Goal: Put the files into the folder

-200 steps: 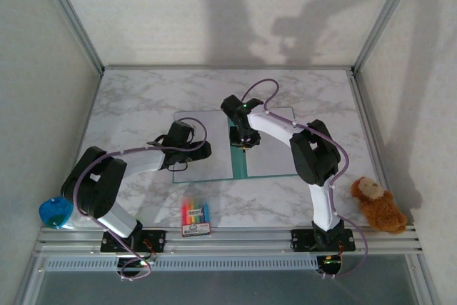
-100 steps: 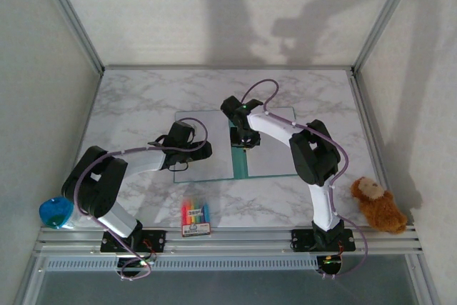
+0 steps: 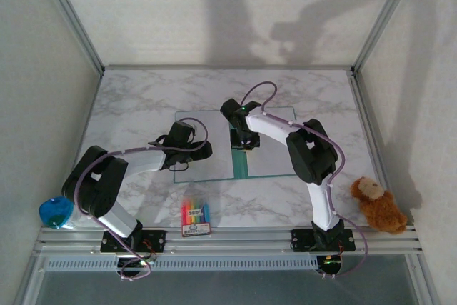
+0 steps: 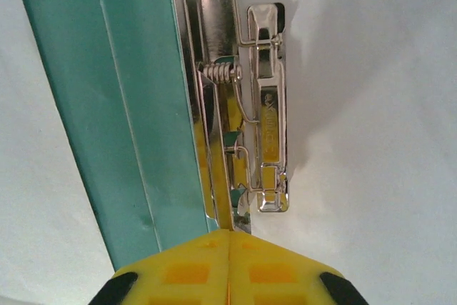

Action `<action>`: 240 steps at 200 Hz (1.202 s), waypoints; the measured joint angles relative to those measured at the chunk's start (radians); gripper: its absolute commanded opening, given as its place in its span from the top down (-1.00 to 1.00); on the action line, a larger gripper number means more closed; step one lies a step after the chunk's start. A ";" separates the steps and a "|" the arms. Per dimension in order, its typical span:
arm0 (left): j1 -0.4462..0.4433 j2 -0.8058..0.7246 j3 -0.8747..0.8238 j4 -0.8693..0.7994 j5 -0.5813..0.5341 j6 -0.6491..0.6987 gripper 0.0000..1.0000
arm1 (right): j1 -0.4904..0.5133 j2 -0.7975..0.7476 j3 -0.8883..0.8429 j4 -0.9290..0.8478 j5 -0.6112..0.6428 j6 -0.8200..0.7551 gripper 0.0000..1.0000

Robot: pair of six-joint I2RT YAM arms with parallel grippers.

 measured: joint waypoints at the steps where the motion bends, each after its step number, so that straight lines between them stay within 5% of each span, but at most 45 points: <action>1: 0.000 0.000 0.000 0.000 0.000 0.000 -0.45 | 0.000 0.000 0.000 0.000 0.001 0.000 0.86; 240: 0.000 0.001 0.000 0.001 0.000 0.000 -0.45 | -0.014 0.022 0.095 -0.100 0.075 -0.031 0.88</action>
